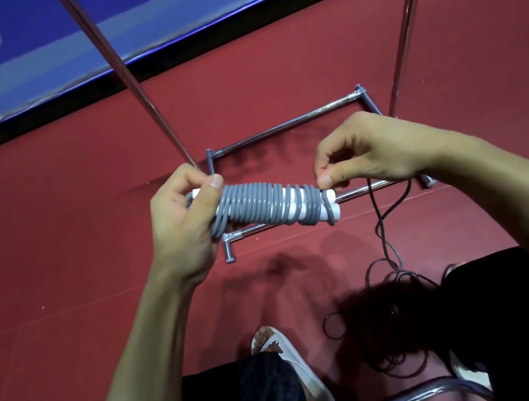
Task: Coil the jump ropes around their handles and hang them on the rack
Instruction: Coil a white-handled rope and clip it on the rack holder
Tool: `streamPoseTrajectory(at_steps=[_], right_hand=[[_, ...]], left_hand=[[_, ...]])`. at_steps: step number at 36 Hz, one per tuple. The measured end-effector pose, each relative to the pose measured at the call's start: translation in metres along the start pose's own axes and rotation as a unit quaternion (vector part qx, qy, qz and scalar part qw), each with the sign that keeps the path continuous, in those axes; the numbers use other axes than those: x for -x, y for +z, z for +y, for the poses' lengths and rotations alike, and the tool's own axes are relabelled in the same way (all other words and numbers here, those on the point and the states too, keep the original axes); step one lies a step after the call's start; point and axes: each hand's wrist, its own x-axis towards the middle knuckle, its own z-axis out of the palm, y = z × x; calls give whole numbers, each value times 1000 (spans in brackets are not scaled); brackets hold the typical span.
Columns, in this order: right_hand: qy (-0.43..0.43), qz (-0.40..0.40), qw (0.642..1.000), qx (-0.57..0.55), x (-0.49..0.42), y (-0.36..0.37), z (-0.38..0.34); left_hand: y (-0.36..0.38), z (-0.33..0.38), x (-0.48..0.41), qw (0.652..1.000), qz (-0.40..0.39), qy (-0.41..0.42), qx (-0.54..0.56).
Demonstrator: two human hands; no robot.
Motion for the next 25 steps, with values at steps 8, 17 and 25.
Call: streamPoseTrajectory(at_steps=[8, 17, 25], right_hand=[[-17, 22, 999, 43, -1, 3, -5], [-35, 69, 988, -133, -2, 17, -5], [-15, 54, 888, -457, -10, 34, 2]], left_hand=[[-2, 4, -2, 998, 10, -8, 63], [-1, 7, -1, 993, 28, -20, 110], [3, -2, 2, 983, 53, -39, 169]])
